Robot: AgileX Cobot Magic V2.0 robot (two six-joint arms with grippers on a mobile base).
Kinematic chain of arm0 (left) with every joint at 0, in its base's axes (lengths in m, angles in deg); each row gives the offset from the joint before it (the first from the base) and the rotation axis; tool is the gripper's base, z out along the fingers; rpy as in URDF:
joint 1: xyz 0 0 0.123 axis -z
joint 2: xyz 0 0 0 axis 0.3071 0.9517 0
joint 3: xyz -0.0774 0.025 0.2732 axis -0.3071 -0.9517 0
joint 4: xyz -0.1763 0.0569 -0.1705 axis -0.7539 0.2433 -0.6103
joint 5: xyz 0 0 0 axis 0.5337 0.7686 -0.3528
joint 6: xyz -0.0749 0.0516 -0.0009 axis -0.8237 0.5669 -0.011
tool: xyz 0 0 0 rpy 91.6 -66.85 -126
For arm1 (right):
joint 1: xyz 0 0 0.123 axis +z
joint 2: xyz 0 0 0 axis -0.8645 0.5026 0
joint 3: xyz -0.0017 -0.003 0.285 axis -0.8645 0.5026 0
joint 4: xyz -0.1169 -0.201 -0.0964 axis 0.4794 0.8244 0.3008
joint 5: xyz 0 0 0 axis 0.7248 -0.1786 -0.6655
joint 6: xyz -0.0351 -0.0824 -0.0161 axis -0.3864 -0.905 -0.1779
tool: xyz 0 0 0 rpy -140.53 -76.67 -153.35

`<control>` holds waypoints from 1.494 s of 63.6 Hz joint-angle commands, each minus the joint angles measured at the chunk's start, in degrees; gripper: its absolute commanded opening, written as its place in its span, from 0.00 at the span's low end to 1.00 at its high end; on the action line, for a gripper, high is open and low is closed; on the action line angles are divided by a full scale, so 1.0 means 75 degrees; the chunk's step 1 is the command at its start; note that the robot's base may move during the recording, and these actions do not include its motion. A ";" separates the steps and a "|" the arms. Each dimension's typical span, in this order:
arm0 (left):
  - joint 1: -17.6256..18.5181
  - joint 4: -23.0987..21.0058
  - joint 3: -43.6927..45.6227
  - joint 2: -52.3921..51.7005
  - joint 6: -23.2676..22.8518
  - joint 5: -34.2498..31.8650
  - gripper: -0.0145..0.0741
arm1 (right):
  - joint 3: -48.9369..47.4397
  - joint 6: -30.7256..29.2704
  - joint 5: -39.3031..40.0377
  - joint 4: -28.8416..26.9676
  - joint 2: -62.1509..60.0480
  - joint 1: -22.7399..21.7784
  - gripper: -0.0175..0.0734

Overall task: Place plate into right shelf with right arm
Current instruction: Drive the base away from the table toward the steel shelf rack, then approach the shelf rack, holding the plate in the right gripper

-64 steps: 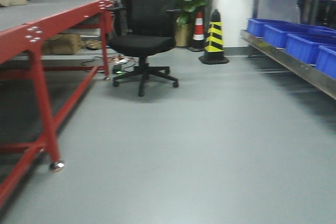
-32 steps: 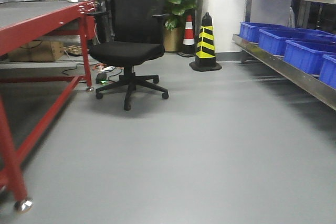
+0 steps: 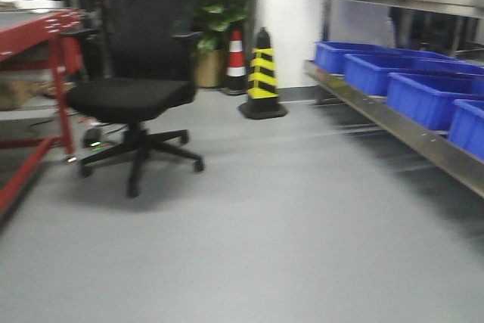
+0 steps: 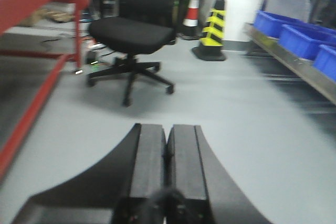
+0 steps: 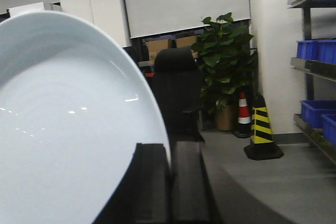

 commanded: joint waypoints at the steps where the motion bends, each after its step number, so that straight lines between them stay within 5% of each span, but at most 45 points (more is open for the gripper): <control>1: 0.0013 0.0001 -0.0072 -0.0043 -0.0045 -0.0684 0.11 | -0.0199 -0.0036 0.0732 -0.0014 0.0114 -0.0023 0.25; 95: 0.0013 0.0001 -0.0072 -0.0043 -0.0045 -0.0684 0.11 | -0.0199 -0.0036 0.0710 -0.0014 0.0114 -0.0023 0.25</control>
